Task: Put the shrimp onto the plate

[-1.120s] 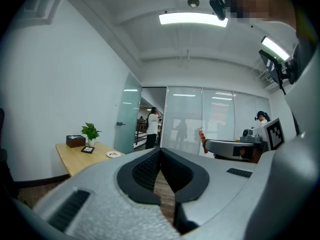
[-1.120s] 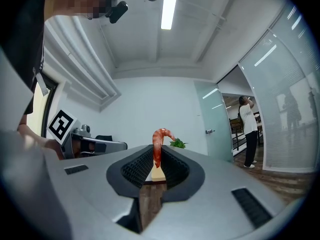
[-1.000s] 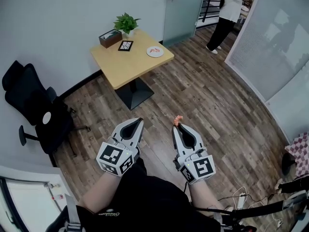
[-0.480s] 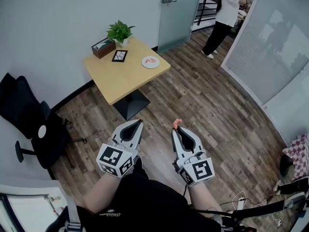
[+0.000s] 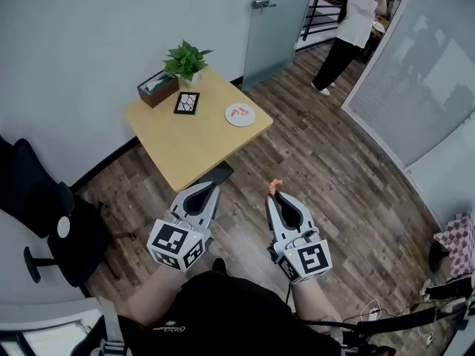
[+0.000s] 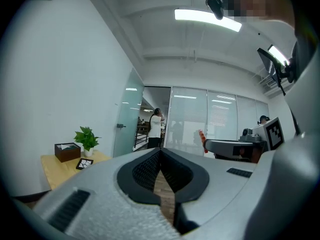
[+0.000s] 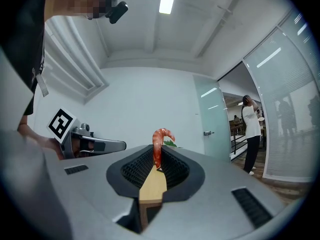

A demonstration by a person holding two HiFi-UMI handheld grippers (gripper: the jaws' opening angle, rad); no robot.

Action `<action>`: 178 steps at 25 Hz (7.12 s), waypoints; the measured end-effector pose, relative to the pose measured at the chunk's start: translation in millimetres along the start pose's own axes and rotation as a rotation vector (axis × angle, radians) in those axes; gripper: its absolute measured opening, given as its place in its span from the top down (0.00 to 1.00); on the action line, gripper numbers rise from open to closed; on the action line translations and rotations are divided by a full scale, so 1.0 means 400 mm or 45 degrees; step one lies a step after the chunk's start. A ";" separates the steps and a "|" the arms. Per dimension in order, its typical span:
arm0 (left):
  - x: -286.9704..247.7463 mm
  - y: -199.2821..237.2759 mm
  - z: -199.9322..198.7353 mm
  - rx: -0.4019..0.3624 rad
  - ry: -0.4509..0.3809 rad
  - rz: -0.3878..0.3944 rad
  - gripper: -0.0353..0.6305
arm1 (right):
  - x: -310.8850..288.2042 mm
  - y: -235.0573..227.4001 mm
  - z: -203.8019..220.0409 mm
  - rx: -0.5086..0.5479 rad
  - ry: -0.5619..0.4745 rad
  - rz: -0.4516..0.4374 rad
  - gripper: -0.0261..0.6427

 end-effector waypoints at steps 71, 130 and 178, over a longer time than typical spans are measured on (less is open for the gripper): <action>-0.880 0.501 -0.146 -0.020 -0.009 -0.203 0.95 | -0.875 -0.622 0.090 -0.001 0.003 -0.293 0.89; -0.959 0.687 0.145 0.250 0.303 -0.297 0.95 | -1.108 -0.568 0.740 0.341 0.822 -0.686 0.89; -0.898 0.707 0.160 0.275 0.281 -0.312 0.95 | -1.184 -0.553 0.969 0.968 1.323 -1.137 0.89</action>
Point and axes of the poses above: the fingertips, and each gripper's own axes: x backward along the fingers, y to its left, z out of its underside, the point moved 5 cm from there along x, backward along the fingers, and after that the axes turned 7 degrees about x, right-handed, at the moved point
